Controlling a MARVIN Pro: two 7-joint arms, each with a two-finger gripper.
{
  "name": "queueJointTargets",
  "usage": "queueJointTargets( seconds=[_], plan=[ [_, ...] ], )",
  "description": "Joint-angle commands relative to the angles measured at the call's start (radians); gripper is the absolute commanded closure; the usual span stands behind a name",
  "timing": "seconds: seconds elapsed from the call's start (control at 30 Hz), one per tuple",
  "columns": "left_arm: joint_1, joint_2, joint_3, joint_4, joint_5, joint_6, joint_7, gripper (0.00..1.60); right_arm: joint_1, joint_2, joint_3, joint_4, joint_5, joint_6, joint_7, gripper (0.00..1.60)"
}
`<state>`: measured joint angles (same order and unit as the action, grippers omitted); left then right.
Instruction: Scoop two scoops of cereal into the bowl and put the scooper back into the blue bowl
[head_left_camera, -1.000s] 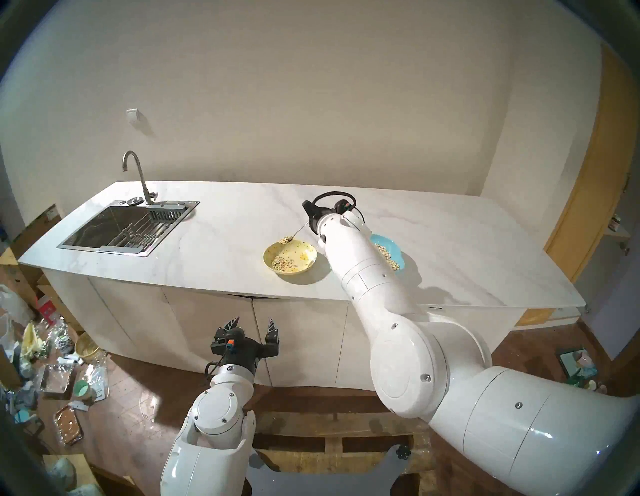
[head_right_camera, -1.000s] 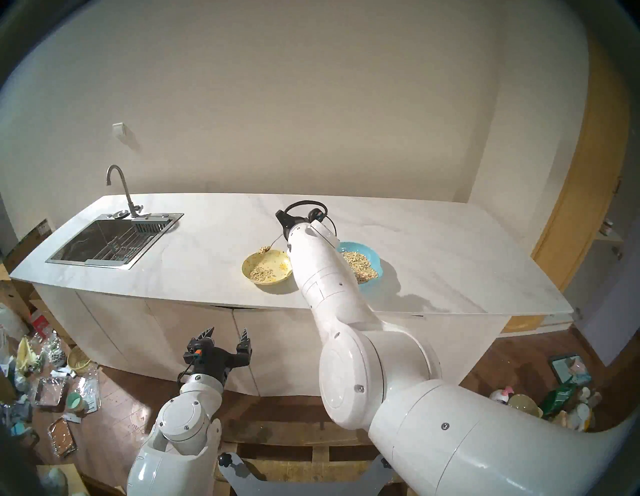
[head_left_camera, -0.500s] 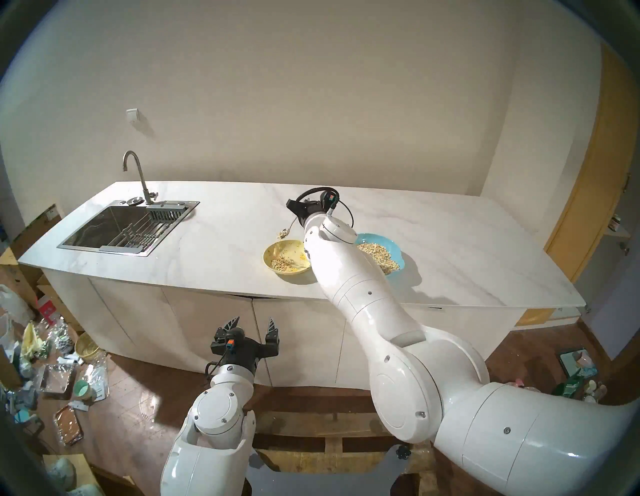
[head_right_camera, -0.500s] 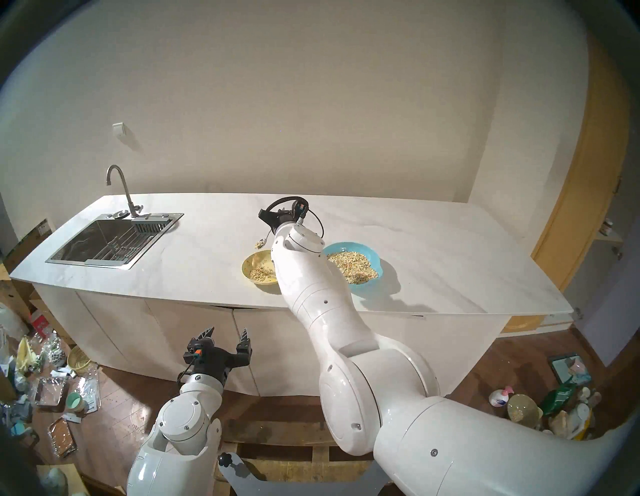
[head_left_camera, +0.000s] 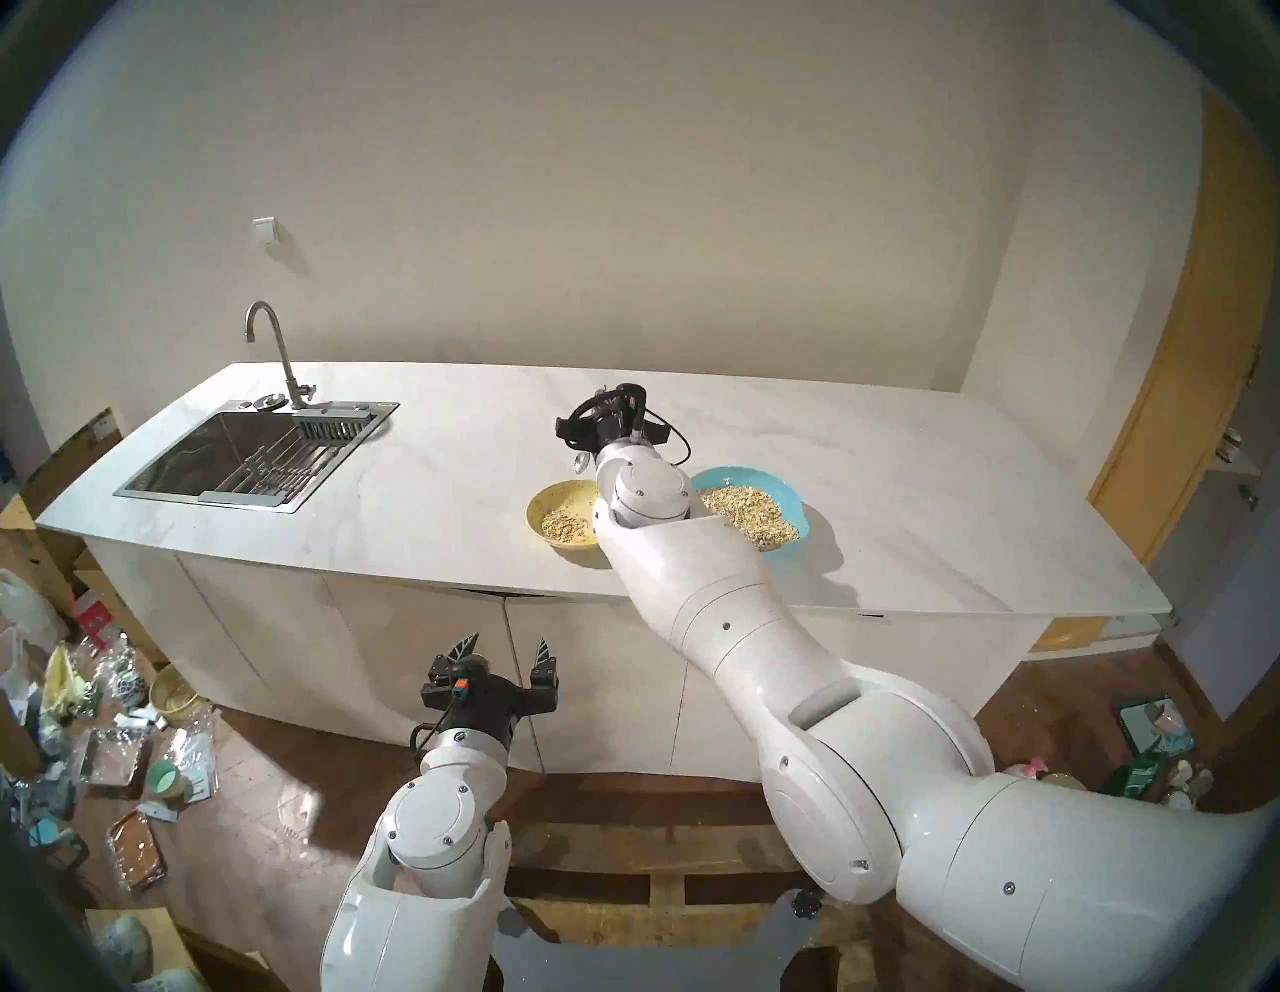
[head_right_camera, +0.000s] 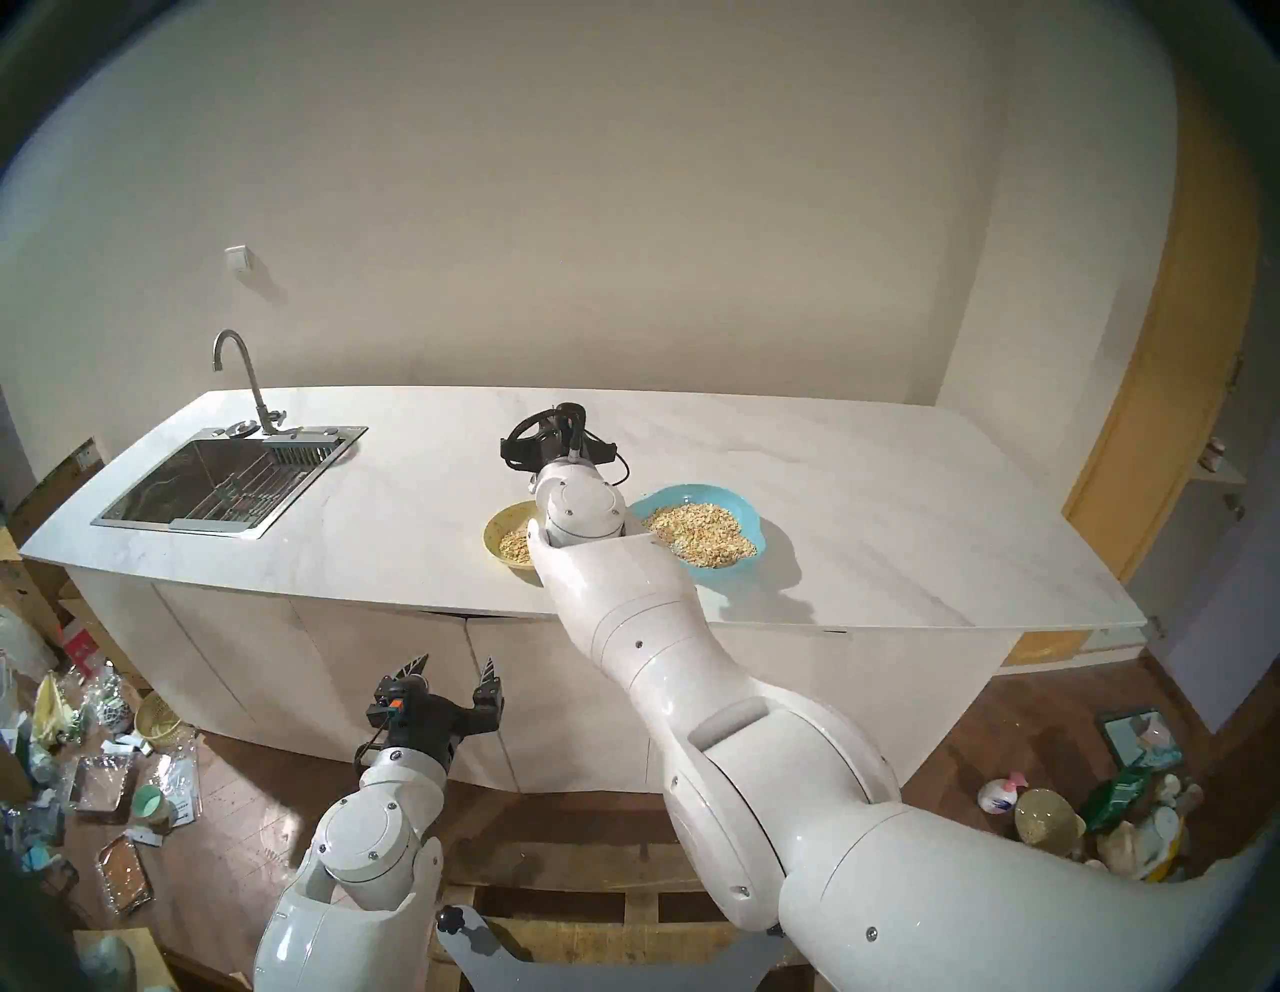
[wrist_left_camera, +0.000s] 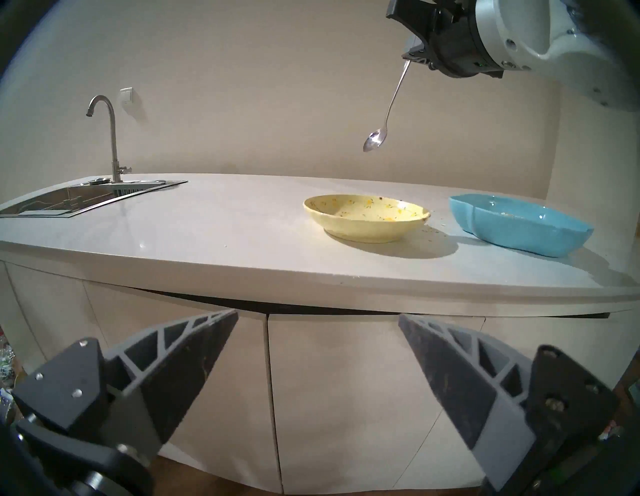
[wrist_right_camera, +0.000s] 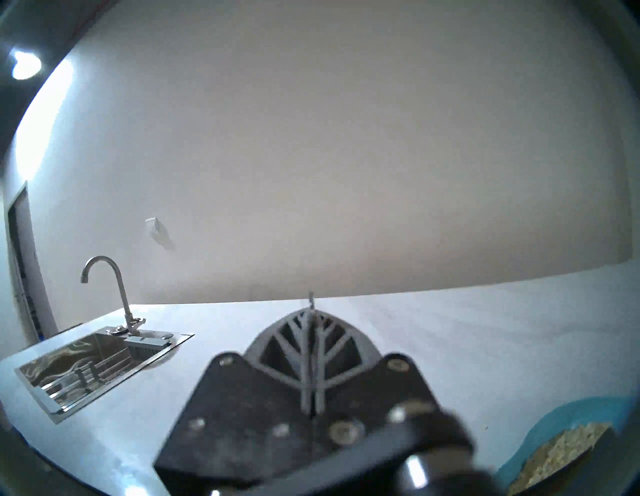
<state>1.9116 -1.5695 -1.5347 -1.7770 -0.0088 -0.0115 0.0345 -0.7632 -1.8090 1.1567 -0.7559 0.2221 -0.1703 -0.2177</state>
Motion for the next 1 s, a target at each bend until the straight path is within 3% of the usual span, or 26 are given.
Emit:
queueJointTargets(
  seconds=[0.0, 0.1, 0.13, 0.2, 0.37, 0.53, 0.57, 0.77, 0.97],
  plan=[
    [-0.005, 0.000, 0.003, -0.027, -0.002, -0.006, -0.004, 0.00, 0.019, -0.003, 0.038, -0.008, 0.031, -0.005, -0.009, 1.60],
    [-0.005, 0.000, 0.003, -0.026, -0.002, -0.006, -0.004, 0.00, 0.020, -0.001, 0.092, -0.021, 0.085, 0.033, 0.014, 1.60],
    [-0.005, 0.000, 0.003, -0.025, -0.002, -0.006, -0.004, 0.00, 0.027, -0.004, 0.143, -0.028, 0.136, 0.068, 0.027, 1.60],
    [-0.006, 0.000, 0.003, -0.025, -0.002, -0.006, -0.004, 0.00, 0.041, 0.011, 0.168, -0.027, 0.141, 0.082, 0.024, 1.60],
    [-0.008, -0.001, 0.003, -0.021, -0.001, -0.007, -0.003, 0.00, 0.095, 0.092, 0.258, -0.043, 0.205, 0.132, 0.022, 1.60],
    [-0.007, 0.000, 0.003, -0.023, -0.001, -0.007, -0.003, 0.00, 0.106, 0.171, 0.301, -0.067, 0.216, 0.173, 0.034, 1.60],
    [-0.006, 0.000, 0.003, -0.024, -0.002, -0.007, -0.003, 0.00, 0.090, 0.207, 0.314, -0.096, 0.206, 0.211, 0.044, 1.60],
    [-0.005, 0.000, 0.003, -0.026, -0.002, -0.006, -0.004, 0.00, -0.010, 0.251, 0.352, -0.211, 0.256, 0.307, 0.054, 1.60],
    [-0.005, 0.000, 0.003, -0.027, -0.002, -0.005, -0.004, 0.00, -0.113, 0.265, 0.351, -0.310, 0.265, 0.346, 0.061, 1.60]
  ],
)
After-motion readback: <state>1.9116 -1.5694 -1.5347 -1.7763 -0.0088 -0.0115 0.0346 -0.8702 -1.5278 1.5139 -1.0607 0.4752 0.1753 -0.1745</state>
